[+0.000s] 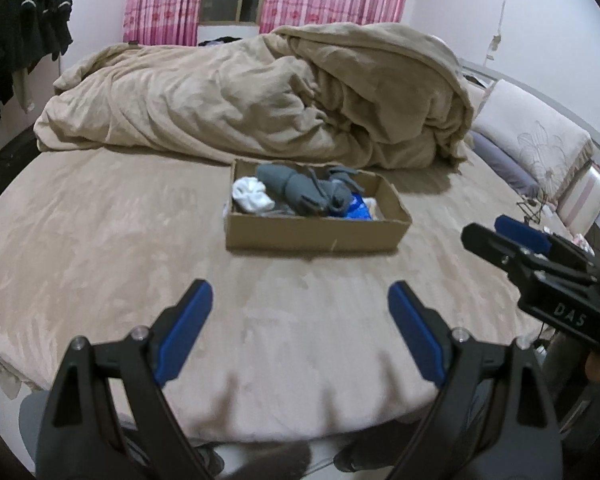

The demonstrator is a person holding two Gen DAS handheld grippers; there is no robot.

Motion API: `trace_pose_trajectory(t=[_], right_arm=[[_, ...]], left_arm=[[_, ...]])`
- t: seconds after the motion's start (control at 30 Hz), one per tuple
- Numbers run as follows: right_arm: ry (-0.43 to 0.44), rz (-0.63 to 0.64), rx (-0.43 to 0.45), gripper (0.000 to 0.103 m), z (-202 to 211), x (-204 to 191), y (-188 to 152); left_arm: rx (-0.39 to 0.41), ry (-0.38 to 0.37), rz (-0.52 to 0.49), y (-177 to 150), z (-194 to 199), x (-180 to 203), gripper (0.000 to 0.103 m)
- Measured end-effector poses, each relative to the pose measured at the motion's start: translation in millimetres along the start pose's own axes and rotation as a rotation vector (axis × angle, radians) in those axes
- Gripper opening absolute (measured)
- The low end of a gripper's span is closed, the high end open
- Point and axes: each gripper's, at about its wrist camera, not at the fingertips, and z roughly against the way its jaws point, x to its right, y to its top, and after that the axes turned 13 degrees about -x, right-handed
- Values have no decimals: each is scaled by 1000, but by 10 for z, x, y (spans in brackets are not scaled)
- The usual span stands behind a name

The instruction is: Organize objects

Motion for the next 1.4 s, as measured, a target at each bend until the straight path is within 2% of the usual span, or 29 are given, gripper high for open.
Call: trace_pose_trajectory(t=[0.3,1.4], right_arm=[[16,-22,28,72,170,-22,-251],[30,-40,27,72,160,18,-342]], left_arm=[[60,30,-6,-216,229,67,91],[54,35,-7,-272,234,81,91]])
